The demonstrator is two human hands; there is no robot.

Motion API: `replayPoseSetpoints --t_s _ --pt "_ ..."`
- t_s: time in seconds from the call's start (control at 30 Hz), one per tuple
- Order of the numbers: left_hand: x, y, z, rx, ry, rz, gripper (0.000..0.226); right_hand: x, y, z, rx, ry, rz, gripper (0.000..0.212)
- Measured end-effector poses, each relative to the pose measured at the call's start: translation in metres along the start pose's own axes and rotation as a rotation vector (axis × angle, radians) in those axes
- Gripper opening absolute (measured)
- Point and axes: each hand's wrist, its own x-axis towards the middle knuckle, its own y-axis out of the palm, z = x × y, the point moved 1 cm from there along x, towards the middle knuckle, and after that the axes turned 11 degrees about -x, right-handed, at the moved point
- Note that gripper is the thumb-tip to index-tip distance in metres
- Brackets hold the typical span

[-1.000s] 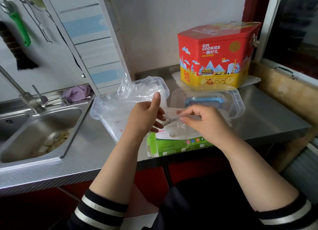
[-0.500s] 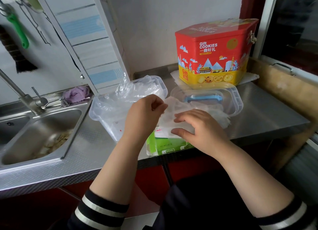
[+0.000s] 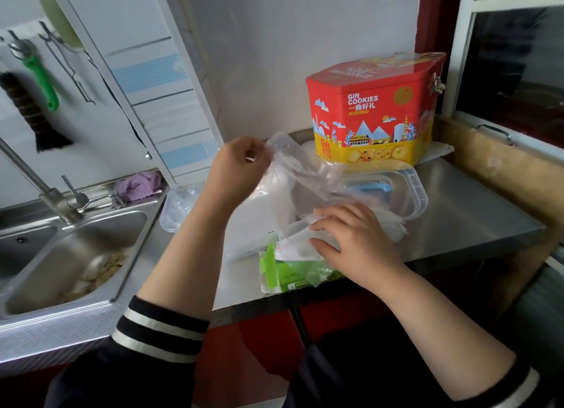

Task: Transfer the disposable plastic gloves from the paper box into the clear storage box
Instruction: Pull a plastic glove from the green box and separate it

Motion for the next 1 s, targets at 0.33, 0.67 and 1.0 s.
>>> replayPoseSetpoints --t_s 0.33,0.67,1.0 --pt "0.055 -0.059 0.042 0.133 -0.356 -0.223 0.018 0.010 0.003 -0.001 -0.033 -0.014 -0.038 0.036" --pt "0.032 -0.075 0.080 0.750 -0.422 -0.130 0.029 0.013 0.005 -0.001 -0.040 0.003 0.051 0.037" --pt "0.017 -0.080 0.063 1.021 -0.334 0.206 0.039 0.020 0.000 -0.005 -0.076 0.071 0.135 0.033"
